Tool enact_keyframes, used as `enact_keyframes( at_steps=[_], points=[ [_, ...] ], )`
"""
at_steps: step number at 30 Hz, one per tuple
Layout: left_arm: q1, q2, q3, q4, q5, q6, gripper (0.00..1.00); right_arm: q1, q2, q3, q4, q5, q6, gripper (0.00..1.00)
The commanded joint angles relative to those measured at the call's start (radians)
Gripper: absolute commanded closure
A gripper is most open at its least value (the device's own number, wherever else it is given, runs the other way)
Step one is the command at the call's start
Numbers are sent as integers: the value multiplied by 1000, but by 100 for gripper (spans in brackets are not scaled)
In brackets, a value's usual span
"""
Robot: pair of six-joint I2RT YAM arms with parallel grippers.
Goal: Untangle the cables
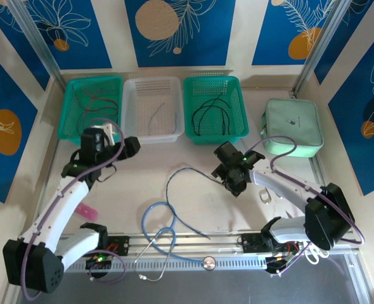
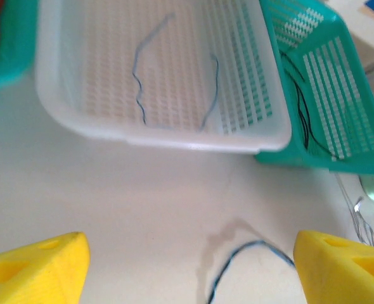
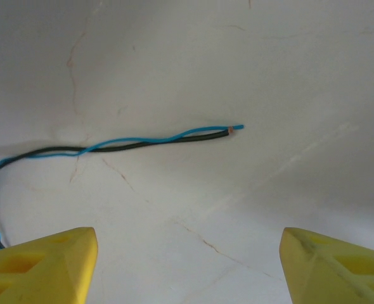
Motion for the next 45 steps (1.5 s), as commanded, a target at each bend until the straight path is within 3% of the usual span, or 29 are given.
enact_keyframes(
  at_steps=[1,10,19,29,32,34,36,39,45],
  points=[
    [-66,-45,-56,33,-56,-76,17,11,47,10,62,-3,106,24],
    [-169,-16,-58,40,-75,-91,17,-3,166,24,113,5,206,29],
    [-190,-13,-51,36,-83,-96,18,-32,252,56,113,13,338,37],
    [-195,-44,-49,-11,-97,-88,18,-124,370,59,147,-66,436,50],
    [-195,-50,-49,-19,-97,-86,18,-128,394,63,141,-73,472,63],
    [-195,-52,-46,-25,-100,-86,18,-125,402,61,140,-71,503,81],
    [-196,-52,-40,-35,-101,-82,19,-116,385,43,163,-63,544,90],
    [-198,-54,-32,-49,-105,-74,19,-91,330,24,198,8,570,99],
    [-199,-53,-27,-55,-99,-75,19,-76,167,28,196,119,553,100]
  ],
)
